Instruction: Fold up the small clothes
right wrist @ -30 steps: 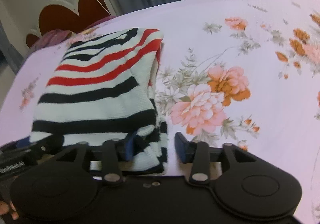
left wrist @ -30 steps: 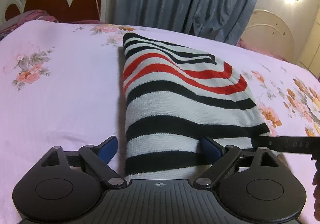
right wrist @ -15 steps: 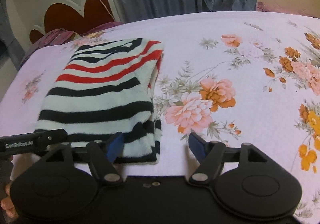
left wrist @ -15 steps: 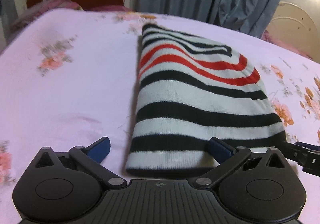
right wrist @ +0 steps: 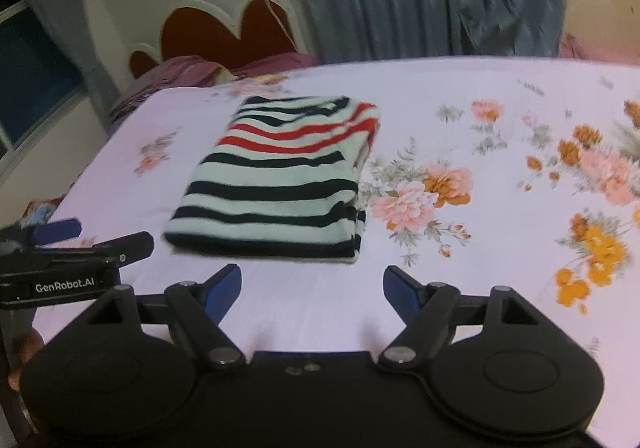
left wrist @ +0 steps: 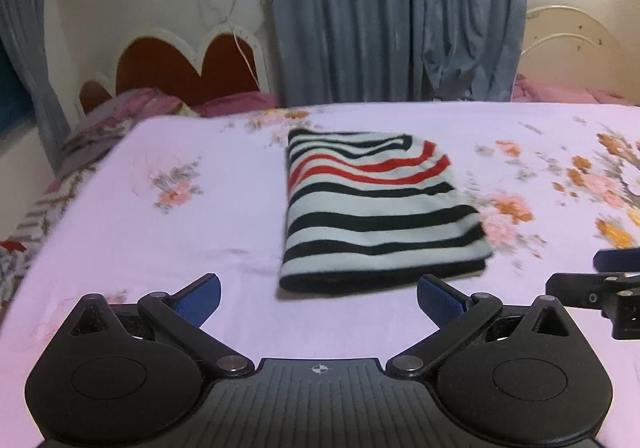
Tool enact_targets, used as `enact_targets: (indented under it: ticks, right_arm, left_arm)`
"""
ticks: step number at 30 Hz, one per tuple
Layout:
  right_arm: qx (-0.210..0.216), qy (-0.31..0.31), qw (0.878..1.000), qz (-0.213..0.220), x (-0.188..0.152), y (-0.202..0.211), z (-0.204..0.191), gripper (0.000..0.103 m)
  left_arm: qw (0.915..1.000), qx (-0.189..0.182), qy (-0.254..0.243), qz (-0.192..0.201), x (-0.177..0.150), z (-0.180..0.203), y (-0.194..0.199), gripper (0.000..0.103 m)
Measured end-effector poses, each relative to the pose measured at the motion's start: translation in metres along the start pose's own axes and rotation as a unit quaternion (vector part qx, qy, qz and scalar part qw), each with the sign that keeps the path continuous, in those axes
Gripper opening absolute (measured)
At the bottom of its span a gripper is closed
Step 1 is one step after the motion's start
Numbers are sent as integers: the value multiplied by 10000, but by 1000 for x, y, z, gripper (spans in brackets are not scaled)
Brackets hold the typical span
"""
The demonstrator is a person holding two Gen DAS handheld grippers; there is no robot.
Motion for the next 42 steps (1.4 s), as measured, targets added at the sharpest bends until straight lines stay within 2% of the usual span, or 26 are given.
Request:
enact_targets:
  ticks: [4, 5, 6, 7, 10, 13, 19, 26, 42]
  right_arm:
    - [-163, 459, 9982, 363, -16, 52, -11, 82]
    - [-233, 572, 9969, 477, -20, 66, -15, 85]
    - [-351, 664, 9953, 619, -24, 80, -18, 94]
    - [-511, 743, 9928, 789, -27, 93, -22, 99]
    - [-972, 944, 9819, 1325, -36, 129, -34, 102]
    - [-1070, 903, 9768, 1624, -42, 158, -39, 102]
    - [-687, 708, 9803, 1712, -55, 192, -38, 102]
    - [-581, 633, 9781, 1893, -67, 215, -43, 102]
    - [-631, 544, 9777, 1928, -80, 223, -49, 102]
  left_arm:
    - [9985, 371, -316, 268, -9, 14, 53, 103]
    - [9984, 360, -346, 277, -10, 16, 64, 103]
    - [9984, 342, -338, 281, -11, 17, 75, 103]
    - [9987, 320, -292, 275, -12, 19, 87, 103]
    - [9994, 188, 64, 275, -17, 18, 120, 103]
    - [9989, 63, 386, 277, -25, 16, 147, 103]
    - [9981, 302, 383, 365, -40, 17, 186, 103]
    - [9961, 385, 703, 373, -51, 7, 219, 103]
    - [9931, 493, 936, 503, -55, 1, 240, 103]
Point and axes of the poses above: each gripper's, at about its wrist camera, not at the fingertips, and y roughly against the way its jaws point, z to its right, x to its top, the point moved 1 cm from there along -y, roughly the way its jaws point, and after that the axes turned 4 degrees about -y, right-handed, at the moved point
